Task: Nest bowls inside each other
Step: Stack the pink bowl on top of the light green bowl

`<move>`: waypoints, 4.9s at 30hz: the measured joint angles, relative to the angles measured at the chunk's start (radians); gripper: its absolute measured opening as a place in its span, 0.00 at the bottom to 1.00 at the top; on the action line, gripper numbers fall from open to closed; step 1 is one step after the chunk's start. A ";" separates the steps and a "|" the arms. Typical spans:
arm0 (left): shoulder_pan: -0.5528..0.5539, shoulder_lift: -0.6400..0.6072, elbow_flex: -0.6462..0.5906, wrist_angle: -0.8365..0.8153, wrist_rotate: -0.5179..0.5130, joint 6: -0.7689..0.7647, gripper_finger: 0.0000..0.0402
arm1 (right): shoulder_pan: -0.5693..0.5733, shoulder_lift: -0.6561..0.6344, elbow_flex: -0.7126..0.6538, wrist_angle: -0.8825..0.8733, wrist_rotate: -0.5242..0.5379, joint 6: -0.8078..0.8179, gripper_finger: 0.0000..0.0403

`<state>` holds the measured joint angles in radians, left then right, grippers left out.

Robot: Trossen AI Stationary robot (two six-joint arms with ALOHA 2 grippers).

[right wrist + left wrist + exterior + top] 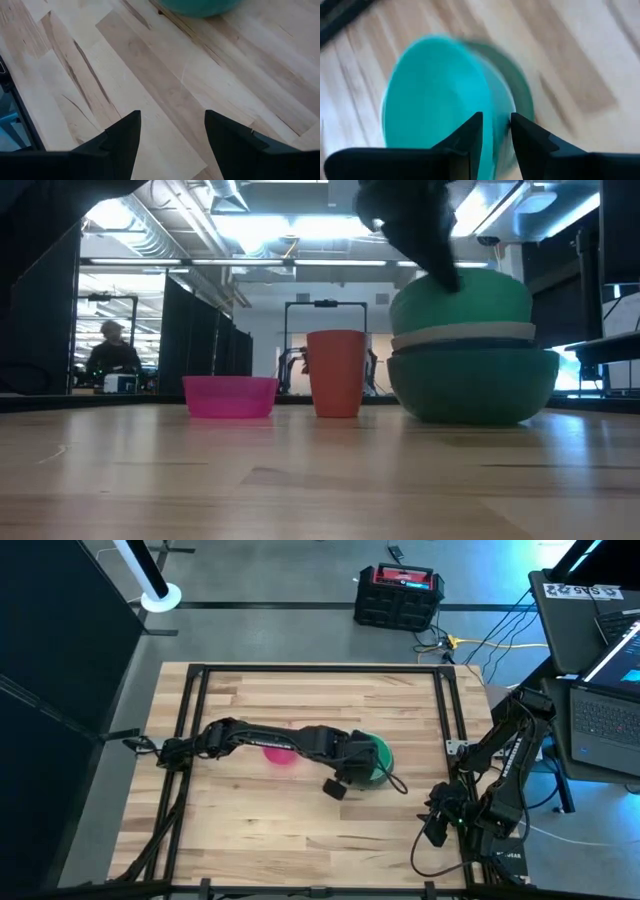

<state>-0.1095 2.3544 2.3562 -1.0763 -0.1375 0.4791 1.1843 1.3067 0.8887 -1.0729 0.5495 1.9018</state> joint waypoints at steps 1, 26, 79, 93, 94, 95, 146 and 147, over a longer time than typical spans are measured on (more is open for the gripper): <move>0.000 -0.013 -0.001 -0.047 -0.013 0.000 0.21 | 0.000 0.000 0.000 0.001 0.000 0.000 0.52; 0.284 -0.574 -0.984 -0.032 0.063 -0.419 0.21 | 0.000 0.000 0.001 0.000 0.067 0.000 0.52; 0.432 -0.526 -1.106 0.199 0.114 -0.350 0.15 | -0.001 0.000 0.000 -0.028 0.034 0.160 0.52; 0.428 -0.495 -1.087 0.176 0.132 -0.298 0.00 | -0.001 0.000 0.000 -0.029 0.028 0.160 0.52; 0.424 -0.504 -1.072 0.153 0.132 -0.303 0.00 | -0.001 0.000 0.000 -0.029 0.027 0.159 0.52; 0.419 -0.514 -1.054 0.126 0.131 -0.303 0.00 | -0.001 0.000 0.000 -0.031 0.026 0.157 0.52; 0.247 -0.091 -0.270 0.347 0.248 -0.460 0.00 | -0.001 0.000 0.000 -0.054 0.034 0.084 0.52; 0.246 -0.087 -0.271 0.347 0.251 -0.451 0.01 | -0.001 0.000 0.000 -0.055 0.034 0.085 0.52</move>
<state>0.1364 2.2671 2.0852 -0.7294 0.1134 0.0286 1.1831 1.3071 0.8883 -1.1281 0.5835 1.9865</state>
